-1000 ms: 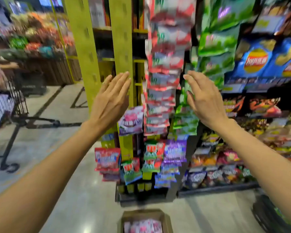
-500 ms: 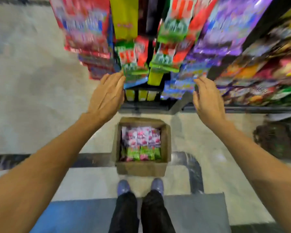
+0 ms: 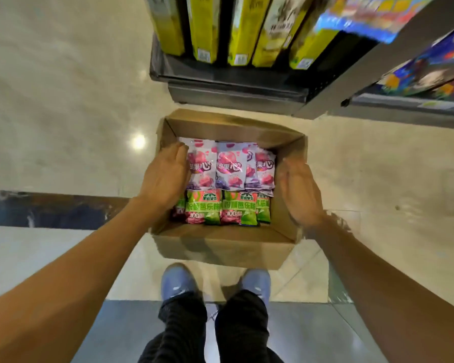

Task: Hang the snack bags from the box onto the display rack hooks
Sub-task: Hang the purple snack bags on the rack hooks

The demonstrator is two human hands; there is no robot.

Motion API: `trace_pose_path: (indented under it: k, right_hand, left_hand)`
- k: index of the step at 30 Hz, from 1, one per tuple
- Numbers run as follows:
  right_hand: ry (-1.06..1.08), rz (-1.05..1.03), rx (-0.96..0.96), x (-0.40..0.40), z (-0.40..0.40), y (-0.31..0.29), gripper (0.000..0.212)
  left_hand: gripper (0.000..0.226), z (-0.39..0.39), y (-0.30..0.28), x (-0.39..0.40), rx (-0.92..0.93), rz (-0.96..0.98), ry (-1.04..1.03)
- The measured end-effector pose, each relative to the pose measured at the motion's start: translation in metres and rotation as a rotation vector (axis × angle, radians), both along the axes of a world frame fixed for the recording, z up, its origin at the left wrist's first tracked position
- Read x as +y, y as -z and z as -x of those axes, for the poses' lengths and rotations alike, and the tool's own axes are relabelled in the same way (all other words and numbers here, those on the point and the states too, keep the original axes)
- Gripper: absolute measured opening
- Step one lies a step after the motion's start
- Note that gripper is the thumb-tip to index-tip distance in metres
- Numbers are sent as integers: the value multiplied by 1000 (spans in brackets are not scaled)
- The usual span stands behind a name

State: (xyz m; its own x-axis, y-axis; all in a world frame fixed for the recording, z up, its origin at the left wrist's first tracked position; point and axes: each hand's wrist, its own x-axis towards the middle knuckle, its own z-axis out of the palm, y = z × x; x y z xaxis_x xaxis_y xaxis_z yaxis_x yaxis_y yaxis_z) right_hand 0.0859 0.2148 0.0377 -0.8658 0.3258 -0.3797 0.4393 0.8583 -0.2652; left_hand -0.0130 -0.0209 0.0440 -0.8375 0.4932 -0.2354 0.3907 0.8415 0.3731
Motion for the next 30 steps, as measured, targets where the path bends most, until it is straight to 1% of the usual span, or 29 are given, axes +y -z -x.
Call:
trace_pose_path:
  k: [2, 4, 6, 9, 11, 14, 16, 18, 20, 23, 26, 28, 30]
  right_hand:
    - [15, 21, -20, -6, 1, 35, 30]
    - [74, 58, -28, -15, 6, 68, 31]
    - [104, 51, -47, -22, 13, 94, 31]
    - [69, 74, -105, -45, 22, 114, 29]
    - [136, 91, -109, -60, 27, 121, 31]
    - [299, 53, -75, -83, 34, 127, 40]
    - [334, 114, -77, -98, 38, 126, 41]
    - [442, 204, -69, -111, 41, 123, 43]
    - [544, 172, -55, -114, 45, 126, 47]
    - [594, 89, -80, -106, 48, 132, 54]
    - [610, 134, -48, -103, 51, 138, 50]
    - [711, 215, 36, -103, 53, 139, 45]
    - [908, 395, 120, -99, 58, 139, 49]
  left_hand:
    - [23, -3, 39, 4, -51, 58, -2]
    - [29, -7, 69, 9, -111, 89, -70]
    - [40, -12, 95, 15, -173, 121, -169]
    - [50, -15, 126, 21, -281, 133, -364]
    - [56, -17, 141, 25, -375, 105, -478]
    - [55, -16, 147, 35, -406, 23, -623]
    - [53, -13, 145, 38, -406, -55, -764]
    - [49, -8, 146, 37, -455, -136, -926]
    - [46, -4, 151, 34, -523, -169, -1013]
    - [43, -1, 157, 30, -571, -177, -1038]
    - [41, 0, 160, 29, -582, -194, -1036]
    - [39, 0, 160, 28, -619, -246, -1071]
    - [40, 1, 162, 26, -660, -306, -1094]
